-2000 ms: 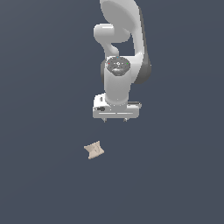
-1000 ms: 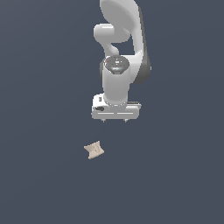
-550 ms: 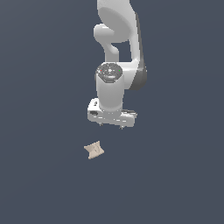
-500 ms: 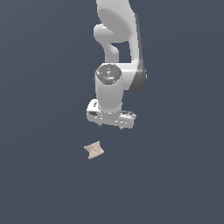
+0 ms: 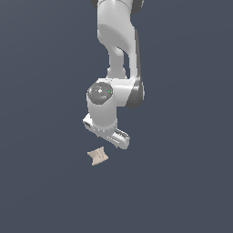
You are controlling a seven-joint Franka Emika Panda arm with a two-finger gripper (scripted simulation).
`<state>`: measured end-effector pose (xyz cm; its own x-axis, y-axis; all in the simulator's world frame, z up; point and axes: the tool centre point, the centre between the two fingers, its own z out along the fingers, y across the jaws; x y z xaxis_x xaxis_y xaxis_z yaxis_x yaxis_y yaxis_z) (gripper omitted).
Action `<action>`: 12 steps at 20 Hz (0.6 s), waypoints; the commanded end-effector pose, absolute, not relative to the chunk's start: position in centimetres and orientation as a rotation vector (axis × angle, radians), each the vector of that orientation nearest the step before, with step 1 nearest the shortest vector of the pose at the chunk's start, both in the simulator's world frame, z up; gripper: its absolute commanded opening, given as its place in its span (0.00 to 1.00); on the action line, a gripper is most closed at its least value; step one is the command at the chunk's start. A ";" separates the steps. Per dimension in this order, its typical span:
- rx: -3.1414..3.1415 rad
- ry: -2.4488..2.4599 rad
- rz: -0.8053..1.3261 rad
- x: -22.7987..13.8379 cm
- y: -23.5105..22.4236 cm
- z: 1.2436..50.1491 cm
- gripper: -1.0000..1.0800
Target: Pick up the object and move it to a goal position.
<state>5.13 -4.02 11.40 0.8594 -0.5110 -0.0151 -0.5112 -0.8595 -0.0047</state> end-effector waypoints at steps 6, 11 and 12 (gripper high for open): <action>-2.897 1.201 0.014 7.1 -6.7 9.0 0.96; -2.816 1.386 0.008 8.1 -8.0 7.7 0.96; -2.802 1.415 0.007 8.2 -8.3 7.5 0.96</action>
<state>7.93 -7.90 7.81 0.6218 -0.7831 -0.0069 -0.7831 -0.6219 -0.0003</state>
